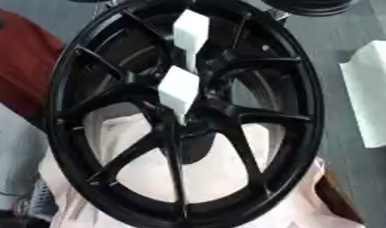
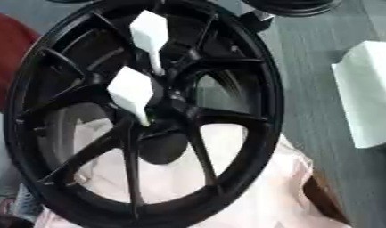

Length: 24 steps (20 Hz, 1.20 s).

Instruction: Pull the pin out of the wheel hub.

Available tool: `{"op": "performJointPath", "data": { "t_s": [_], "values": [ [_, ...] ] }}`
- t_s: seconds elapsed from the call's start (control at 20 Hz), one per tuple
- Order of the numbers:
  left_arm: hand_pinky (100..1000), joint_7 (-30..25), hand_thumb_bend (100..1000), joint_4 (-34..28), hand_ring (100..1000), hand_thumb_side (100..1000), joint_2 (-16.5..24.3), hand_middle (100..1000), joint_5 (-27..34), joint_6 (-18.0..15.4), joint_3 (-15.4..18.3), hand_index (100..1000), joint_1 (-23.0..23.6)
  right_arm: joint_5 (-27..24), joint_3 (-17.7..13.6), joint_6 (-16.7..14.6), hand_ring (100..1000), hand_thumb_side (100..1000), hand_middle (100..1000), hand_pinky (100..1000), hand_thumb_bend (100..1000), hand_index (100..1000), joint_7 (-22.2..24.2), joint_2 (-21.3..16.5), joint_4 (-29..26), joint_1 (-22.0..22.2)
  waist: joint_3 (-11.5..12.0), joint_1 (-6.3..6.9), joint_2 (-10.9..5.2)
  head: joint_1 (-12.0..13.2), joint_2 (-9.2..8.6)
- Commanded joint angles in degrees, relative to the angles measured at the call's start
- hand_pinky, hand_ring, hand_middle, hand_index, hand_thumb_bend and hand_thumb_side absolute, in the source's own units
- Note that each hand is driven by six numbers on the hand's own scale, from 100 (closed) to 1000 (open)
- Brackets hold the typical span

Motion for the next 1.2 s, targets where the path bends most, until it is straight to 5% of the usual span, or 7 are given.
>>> {"op": "performJointPath", "data": {
  "t_s": [0.05,0.3,0.7,0.75,0.9,1.0,1.2],
  "values": [
    [663,-0.25,100,-1.16,600,774,0.35,547,0.18,0.1,-0.04,807,-0.52,3.16,0.08,0.95,981,100,861,883,100,930,0.54,3.44,-0.39,0.65,0.0,0.03,-1.43,-0.08,-0.93],
    [664,-0.54,100,-1.16,601,775,0.24,547,0.27,0.28,-0.25,807,-0.6,7.54,1.27,2.97,979,104,873,880,100,918,-1.76,9.28,-0.39,0.42,0.09,0.16,-1.46,-0.14,-0.86],
    [665,-0.61,100,-1.16,600,776,0.16,546,0.34,0.34,-0.25,806,-0.51,14.45,3.74,4.31,943,100,844,843,100,917,-6.41,12.22,-0.39,-1.32,0.19,0.2,-1.5,-0.13,-0.81],
    [665,-0.64,100,-1.16,600,776,0.14,546,0.36,0.36,-0.3,806,-0.51,14.52,4.18,3.61,932,141,841,834,100,919,-7.25,12.22,-0.39,-1.82,0.23,0.18,-1.53,-0.14,-0.76],
    [665,-0.74,100,-1.16,600,773,0.15,546,0.34,0.36,-0.39,806,-0.57,13.78,5.02,0.94,909,478,823,825,100,909,-10.04,11.6,-0.39,-3.42,0.35,0.13,-1.69,-0.07,-0.93],
    [665,-0.78,100,-1.16,600,774,0.17,546,0.33,0.36,-0.43,806,-0.57,13.81,6.02,-0.92,895,524,811,817,100,899,-11.91,11.03,-0.39,-4.57,0.33,0.15,-1.76,-0.23,-0.93],
    [665,-0.86,100,-1.16,600,774,-0.01,546,0.43,0.35,-0.57,805,-0.61,13.67,9.5,-13.81,874,520,792,809,100,884,-15.47,11.46,-0.39,-4.53,0.36,0.19,-1.75,-0.48,-0.94]
  ]
}}
